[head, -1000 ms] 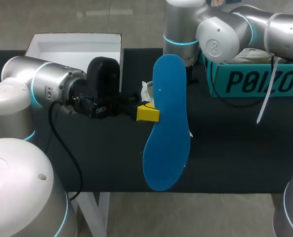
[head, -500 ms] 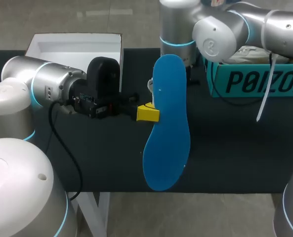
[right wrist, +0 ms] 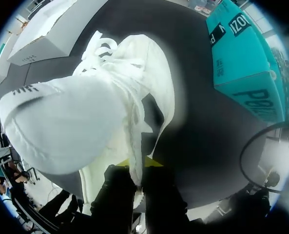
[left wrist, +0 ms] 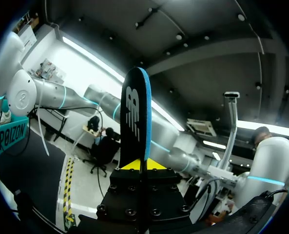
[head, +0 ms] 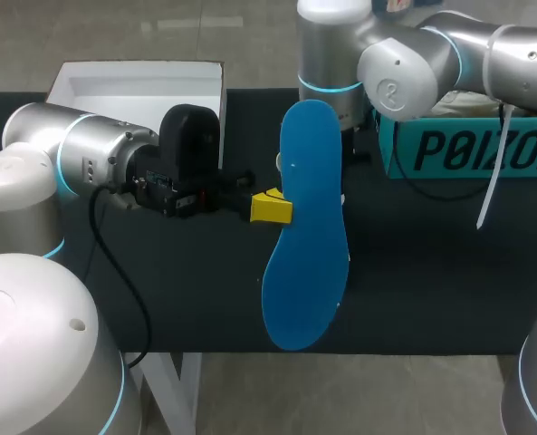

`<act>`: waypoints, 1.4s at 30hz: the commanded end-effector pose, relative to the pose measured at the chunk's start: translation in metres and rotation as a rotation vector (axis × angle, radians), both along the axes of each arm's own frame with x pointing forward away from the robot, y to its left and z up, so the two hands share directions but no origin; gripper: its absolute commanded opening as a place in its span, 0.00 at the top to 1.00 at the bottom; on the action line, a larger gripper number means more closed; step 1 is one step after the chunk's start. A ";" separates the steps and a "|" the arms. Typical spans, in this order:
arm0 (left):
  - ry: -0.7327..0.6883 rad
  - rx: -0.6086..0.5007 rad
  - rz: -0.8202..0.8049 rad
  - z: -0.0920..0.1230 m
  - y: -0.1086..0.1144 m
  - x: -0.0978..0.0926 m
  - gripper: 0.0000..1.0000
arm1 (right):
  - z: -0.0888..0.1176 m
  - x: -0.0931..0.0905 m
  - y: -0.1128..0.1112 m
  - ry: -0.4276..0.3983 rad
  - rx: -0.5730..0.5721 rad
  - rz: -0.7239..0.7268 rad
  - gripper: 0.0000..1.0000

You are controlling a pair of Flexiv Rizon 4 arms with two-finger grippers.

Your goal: Take the shoe out of the shoebox, open the shoe tongue, remove and reinsert the insole, then place the shoe into the shoebox

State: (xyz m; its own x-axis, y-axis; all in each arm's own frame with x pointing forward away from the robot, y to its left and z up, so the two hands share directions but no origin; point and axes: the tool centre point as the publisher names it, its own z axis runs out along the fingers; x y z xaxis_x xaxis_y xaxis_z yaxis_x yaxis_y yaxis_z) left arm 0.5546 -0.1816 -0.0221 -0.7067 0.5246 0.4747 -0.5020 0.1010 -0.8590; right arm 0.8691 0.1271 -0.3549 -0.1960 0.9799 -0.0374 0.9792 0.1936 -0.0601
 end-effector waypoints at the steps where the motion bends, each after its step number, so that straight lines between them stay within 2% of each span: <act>1: 0.001 -0.002 0.000 -0.001 -0.001 0.000 1.00 | -0.003 -0.003 -0.002 -0.001 -0.006 -0.017 1.00; 6: 0.001 -0.002 0.000 -0.001 -0.001 0.000 1.00 | -0.010 -0.007 -0.007 0.009 -0.004 -0.042 1.00; 7: 0.001 -0.002 0.000 -0.001 -0.001 0.000 1.00 | -0.011 -0.007 -0.007 0.014 -0.003 -0.042 0.58; 8: 0.001 -0.002 0.000 -0.001 -0.001 0.000 1.00 | -0.011 -0.008 -0.008 0.019 -0.003 -0.047 0.00; 13: 0.001 -0.002 0.000 -0.001 -0.001 0.000 1.00 | 0.006 -0.010 -0.008 0.027 0.010 -0.031 0.00; 16: 0.001 -0.002 0.000 -0.001 -0.001 0.000 1.00 | 0.026 -0.012 -0.007 0.019 0.025 0.006 0.00; 20: 0.001 -0.002 0.000 -0.001 -0.001 0.000 1.00 | 0.048 -0.016 -0.013 -0.031 0.125 0.040 0.00; 39: 0.001 -0.002 0.000 -0.001 -0.001 0.000 1.00 | 0.048 -0.016 -0.013 -0.031 0.125 0.040 0.00; 42: 0.001 -0.002 0.000 -0.001 -0.001 0.000 1.00 | 0.078 -0.018 -0.018 0.013 0.225 -0.006 0.00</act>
State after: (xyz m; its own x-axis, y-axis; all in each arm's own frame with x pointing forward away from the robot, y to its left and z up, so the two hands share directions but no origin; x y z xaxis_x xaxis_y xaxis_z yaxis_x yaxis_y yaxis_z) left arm 0.5546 -0.1817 -0.0221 -0.7067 0.5247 0.4747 -0.5020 0.1010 -0.8590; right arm 0.8501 0.1231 -0.2965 -0.2094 0.9700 0.1239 0.9768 0.2132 -0.0183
